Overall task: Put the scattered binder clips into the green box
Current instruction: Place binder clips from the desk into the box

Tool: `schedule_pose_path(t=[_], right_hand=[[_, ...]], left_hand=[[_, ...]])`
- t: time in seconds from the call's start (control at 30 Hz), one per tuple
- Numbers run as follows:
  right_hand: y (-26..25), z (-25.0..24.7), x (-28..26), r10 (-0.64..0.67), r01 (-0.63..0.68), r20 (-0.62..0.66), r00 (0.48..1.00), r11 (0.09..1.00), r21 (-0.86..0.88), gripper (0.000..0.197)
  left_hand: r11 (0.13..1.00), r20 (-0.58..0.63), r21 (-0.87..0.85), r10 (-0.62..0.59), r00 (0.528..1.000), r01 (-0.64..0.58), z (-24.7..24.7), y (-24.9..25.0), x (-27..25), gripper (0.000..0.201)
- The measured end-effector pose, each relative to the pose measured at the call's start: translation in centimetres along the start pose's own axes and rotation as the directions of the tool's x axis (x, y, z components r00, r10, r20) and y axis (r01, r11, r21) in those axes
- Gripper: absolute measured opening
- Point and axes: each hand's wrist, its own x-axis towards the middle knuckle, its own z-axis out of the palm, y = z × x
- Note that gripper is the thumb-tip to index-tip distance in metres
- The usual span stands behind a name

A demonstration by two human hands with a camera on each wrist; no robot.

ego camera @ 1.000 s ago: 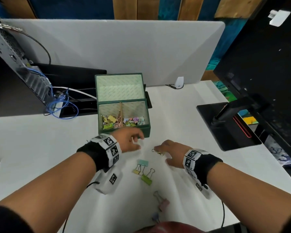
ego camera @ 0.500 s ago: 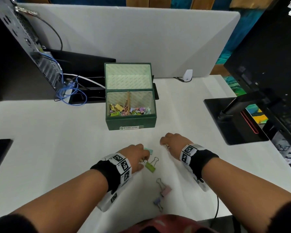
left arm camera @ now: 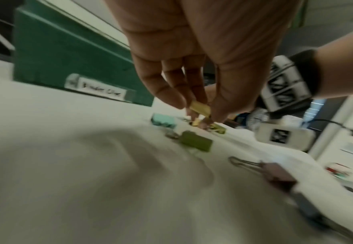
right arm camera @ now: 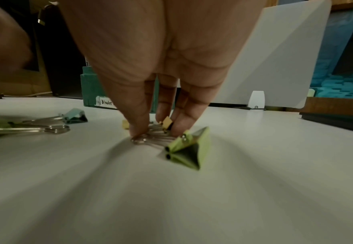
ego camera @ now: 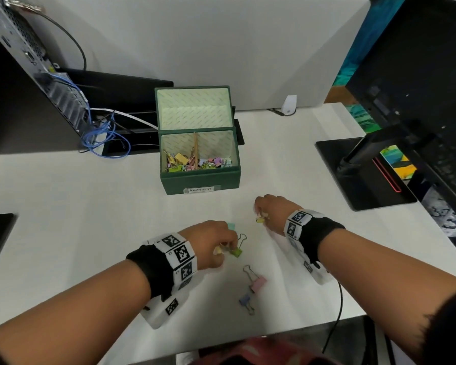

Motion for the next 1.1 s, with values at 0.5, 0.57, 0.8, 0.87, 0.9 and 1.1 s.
schedule_pose_path(t=[0.5,0.57,0.8,0.87,0.9,1.1], right_hand=[[0.1,0.1,-0.6,0.005,-0.003,0.045,0.999,0.999,-0.037,0.042],[0.1,-0.1,-0.7,0.006,-0.004,0.059,0.998,0.999,-0.033,0.042],[0.4,-0.2,-1.1,0.039,-0.041,0.039,0.998,0.998,0.037,0.03],[0.3,-0.5,-1.1,0.061,-0.063,0.053,0.997,0.997,0.041,0.026],[0.3,-0.6,-1.1,0.078,-0.081,0.071,0.994,0.996,0.032,0.024],[0.8,-1.1,-0.8,0.123,-0.138,0.116,0.986,0.981,0.134,0.019]], left_hand=[[0.9,0.377,0.18,0.31,0.873,-0.397,3.6,3.6,0.4,0.035],[0.907,0.351,0.168,0.311,0.883,-0.386,3.4,3.1,0.8,0.031],[0.974,0.178,0.145,0.147,0.973,-0.173,2.5,-0.3,1.5,0.028],[0.989,0.116,0.103,0.093,0.989,-0.105,1.8,-0.9,1.4,0.029],[0.995,0.075,0.067,0.067,0.995,-0.072,1.4,-1.2,1.3,0.029],[0.979,-0.259,-0.196,-0.114,0.959,0.063,-2.4,-2.6,0.2,0.024]])
